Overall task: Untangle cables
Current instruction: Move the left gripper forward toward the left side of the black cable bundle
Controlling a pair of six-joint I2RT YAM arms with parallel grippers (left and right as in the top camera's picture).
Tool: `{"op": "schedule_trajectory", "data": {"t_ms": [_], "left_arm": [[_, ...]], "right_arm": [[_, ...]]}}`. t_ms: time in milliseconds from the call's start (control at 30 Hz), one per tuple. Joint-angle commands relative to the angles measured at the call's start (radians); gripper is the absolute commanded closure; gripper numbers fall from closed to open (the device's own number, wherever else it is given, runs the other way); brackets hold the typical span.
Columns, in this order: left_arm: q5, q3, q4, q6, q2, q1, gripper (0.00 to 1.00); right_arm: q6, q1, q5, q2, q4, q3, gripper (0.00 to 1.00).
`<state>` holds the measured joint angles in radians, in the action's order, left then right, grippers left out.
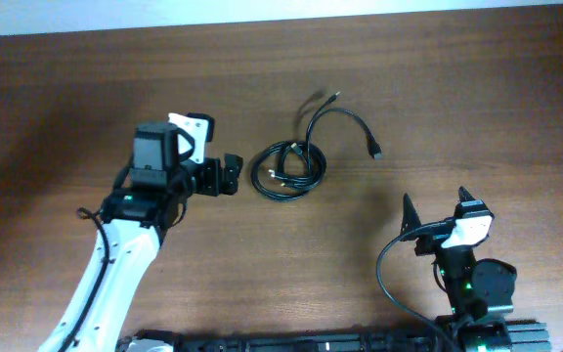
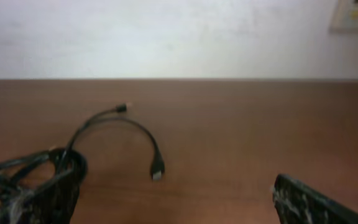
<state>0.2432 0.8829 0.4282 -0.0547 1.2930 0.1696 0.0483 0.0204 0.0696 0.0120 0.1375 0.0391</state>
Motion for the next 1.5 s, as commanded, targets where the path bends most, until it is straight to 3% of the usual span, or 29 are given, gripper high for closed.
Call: {"op": "schedule_trajectory", "data": {"t_ms": [0,267,400,500,567,767,967,1467], "left_arm": [[-0.093,0.02,-0.009,-0.066,0.047,0.053,0.01],[-0.045,0.02,-0.045,-0.089,0.182,0.104,0.02],[0.082,0.02,-0.087,-0.281,0.246,0.104,0.1],[0.095,0.02,-0.098,-0.484,0.29,0.104,0.16],[0.096,0.02,-0.1,-0.598,0.327,0.104,0.28],[0.102,0.02,-0.129,-0.608,0.375,0.104,0.31],[0.101,0.02,-0.14,-0.608,0.379,0.108,0.26],[0.101,0.02,-0.191,-0.649,0.43,0.119,0.25]], "right_arm": [[0.066,0.006,-0.068,0.019,0.098,0.069,0.02],[0.066,0.006,-0.066,0.251,0.288,0.314,0.02],[0.066,0.006,-0.046,0.438,0.39,0.489,0.02],[0.066,0.006,-0.025,0.599,0.497,0.619,0.02],[0.066,0.006,-0.021,0.734,0.609,0.724,0.02],[0.066,0.006,0.056,0.984,0.747,0.9,0.02],[0.066,0.006,0.261,1.125,0.759,0.922,0.02],[0.066,0.006,0.32,1.154,0.745,0.922,0.02]]}}
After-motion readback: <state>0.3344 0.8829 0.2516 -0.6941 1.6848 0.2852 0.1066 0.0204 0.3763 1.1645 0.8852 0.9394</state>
